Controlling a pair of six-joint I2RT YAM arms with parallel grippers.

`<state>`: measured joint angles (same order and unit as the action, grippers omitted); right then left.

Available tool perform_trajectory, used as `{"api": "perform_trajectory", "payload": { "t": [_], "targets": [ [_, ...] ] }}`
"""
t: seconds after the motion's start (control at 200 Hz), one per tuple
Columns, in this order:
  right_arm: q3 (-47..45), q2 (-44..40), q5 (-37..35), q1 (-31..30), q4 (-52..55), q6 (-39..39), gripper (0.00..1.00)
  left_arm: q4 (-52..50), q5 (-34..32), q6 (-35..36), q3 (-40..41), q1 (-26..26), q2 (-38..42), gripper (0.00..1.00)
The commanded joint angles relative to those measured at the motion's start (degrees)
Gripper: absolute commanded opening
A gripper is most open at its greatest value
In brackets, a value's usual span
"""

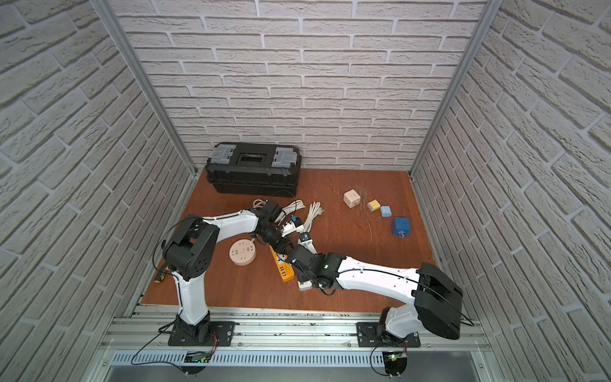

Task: Pull the plug off the socket
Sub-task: Remove the plug from the socket.

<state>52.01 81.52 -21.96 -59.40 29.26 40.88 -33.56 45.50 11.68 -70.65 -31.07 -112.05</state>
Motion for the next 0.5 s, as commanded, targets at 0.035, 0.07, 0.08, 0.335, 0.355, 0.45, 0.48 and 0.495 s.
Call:
{"api": "perform_trajectory", "payload": {
  "t": [0.035,0.07,0.08,0.335,0.355,0.45,0.48,0.495],
  "targets": [
    [1.85,2.08,-1.12,0.32,0.76,-1.50,0.60,0.42,-3.41,-0.55,0.82,1.26,-1.98,0.00],
    [2.10,2.63,-1.03,0.48,0.80,-1.60,0.60,0.42,-3.48,-0.61,0.91,1.27,-2.08,0.00],
    [2.19,2.83,-1.06,0.48,0.80,-1.55,0.60,0.42,-3.48,-0.67,0.88,1.19,-2.07,0.00],
    [3.44,6.23,-0.73,0.99,-0.37,-2.06,0.48,1.22,-4.33,-0.79,1.65,1.36,-2.99,0.00],
    [3.52,6.39,-0.73,1.02,-0.46,-2.03,0.47,1.26,-4.32,-0.87,1.72,1.36,-2.99,0.00],
    [3.67,6.97,-0.63,0.99,-0.94,-1.71,0.41,1.31,-4.45,-0.95,1.73,1.36,-3.00,0.00],
    [3.70,7.11,-0.63,0.96,-1.12,-1.53,0.38,1.35,-4.47,-0.95,1.68,1.36,-3.02,0.00],
    [3.71,7.16,-0.58,0.95,-1.13,-1.44,0.36,1.34,-4.53,-0.95,1.68,1.36,-3.05,0.00]
  ]
}}
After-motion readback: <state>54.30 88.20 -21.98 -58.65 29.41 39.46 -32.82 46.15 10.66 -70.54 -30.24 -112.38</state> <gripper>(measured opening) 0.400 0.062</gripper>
